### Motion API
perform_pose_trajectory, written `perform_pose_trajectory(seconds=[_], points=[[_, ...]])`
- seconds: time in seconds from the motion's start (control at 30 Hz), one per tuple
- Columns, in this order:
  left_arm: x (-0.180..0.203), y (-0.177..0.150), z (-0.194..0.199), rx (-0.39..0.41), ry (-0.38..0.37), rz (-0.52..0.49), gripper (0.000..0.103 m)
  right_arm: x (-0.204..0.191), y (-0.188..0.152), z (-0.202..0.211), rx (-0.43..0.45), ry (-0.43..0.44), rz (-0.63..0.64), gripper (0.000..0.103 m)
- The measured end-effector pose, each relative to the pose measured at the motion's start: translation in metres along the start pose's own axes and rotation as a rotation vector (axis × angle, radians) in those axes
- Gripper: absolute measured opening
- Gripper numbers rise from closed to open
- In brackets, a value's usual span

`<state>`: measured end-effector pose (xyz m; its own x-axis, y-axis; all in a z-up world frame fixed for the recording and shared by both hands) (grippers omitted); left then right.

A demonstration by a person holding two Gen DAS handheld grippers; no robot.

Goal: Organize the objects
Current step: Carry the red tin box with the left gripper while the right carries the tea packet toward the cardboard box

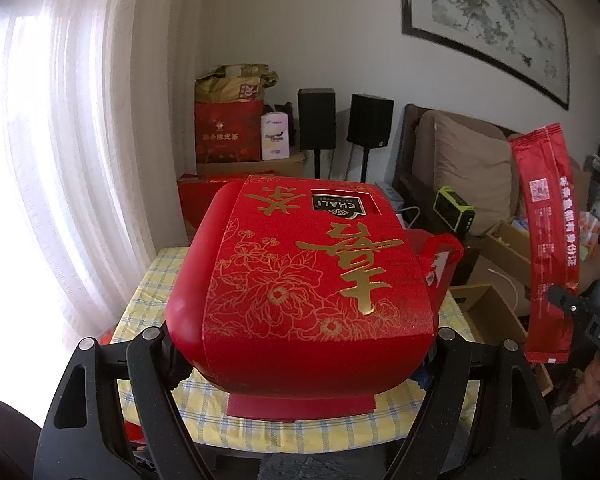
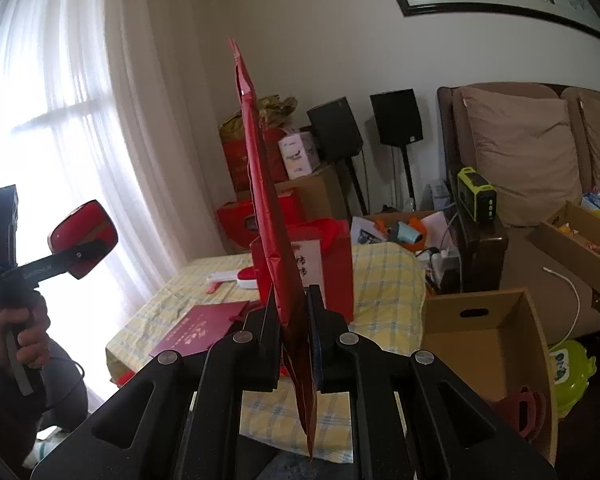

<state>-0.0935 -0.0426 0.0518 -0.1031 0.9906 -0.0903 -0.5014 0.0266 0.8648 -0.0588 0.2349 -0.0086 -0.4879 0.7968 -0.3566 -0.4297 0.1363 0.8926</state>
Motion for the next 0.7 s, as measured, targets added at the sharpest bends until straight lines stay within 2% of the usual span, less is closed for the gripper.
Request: perform_pose_trajectory(seconds=[0.43, 0.7], points=[[0.033, 0.012, 0.008, 0.020, -0.045, -0.037, 0.079, 0.015, 0.011, 0.028, 0.043, -0.062, -0.001, 0.010], [0.064, 0.022, 0.017, 0.039, -0.104, -0.053, 0.079, 0.020, 0.014, 0.037, 0.053, -0.079, -0.004, 0.010]])
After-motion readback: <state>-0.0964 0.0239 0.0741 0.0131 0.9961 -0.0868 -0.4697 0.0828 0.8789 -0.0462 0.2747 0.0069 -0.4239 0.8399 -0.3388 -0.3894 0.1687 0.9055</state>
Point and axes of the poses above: each gripper's, at about its wrist camera, not at the fingertips, and z roughly against the way its jaws point, x to its right, y to its top, the point moved 4 cm from there along -z, roughly the way its jaws point, and after that the axes turned 15 degrees about y, right-handed, at the moved point
